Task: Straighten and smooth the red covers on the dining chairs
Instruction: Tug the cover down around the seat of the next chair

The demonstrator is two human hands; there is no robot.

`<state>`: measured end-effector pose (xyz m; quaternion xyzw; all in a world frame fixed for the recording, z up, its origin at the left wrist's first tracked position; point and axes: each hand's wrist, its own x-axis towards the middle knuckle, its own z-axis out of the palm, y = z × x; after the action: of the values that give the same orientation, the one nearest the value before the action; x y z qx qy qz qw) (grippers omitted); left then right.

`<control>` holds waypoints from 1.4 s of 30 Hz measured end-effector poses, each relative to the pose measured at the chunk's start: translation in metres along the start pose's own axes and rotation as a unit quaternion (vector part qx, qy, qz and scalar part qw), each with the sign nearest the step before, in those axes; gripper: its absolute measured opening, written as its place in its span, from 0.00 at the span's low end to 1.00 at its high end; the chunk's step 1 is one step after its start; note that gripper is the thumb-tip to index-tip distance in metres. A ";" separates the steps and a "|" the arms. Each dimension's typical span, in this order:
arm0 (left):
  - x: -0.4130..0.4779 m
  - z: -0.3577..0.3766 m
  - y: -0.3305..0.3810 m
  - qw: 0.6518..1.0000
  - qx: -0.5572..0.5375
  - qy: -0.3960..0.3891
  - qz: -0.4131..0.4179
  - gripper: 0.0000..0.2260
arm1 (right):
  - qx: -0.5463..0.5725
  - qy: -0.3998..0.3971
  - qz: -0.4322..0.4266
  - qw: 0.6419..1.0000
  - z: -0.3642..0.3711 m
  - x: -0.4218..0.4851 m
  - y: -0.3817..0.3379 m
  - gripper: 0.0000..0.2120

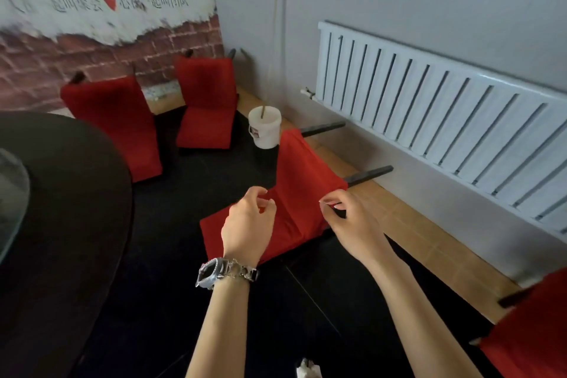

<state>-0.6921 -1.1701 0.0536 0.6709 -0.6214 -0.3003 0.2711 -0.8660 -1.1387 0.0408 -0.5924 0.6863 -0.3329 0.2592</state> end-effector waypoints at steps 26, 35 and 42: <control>0.216 -0.044 -0.043 0.997 0.019 0.019 -0.065 0.13 | 0.014 -0.051 0.009 0.999 0.102 0.210 -0.050 0.09; 0.317 -0.094 -0.118 0.996 -0.011 -0.034 -0.083 0.13 | 0.080 0.004 0.109 0.991 0.199 0.258 -0.084 0.10; 0.366 -0.081 -0.168 0.991 -0.045 -0.066 -0.109 0.14 | -0.070 0.011 0.052 0.996 0.259 0.279 -0.082 0.12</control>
<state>-0.5022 -1.5223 -0.0400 0.7001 -0.5472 -0.3996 0.2253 -0.6649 -1.4585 -0.0525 -0.5687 0.7409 -0.2762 0.2267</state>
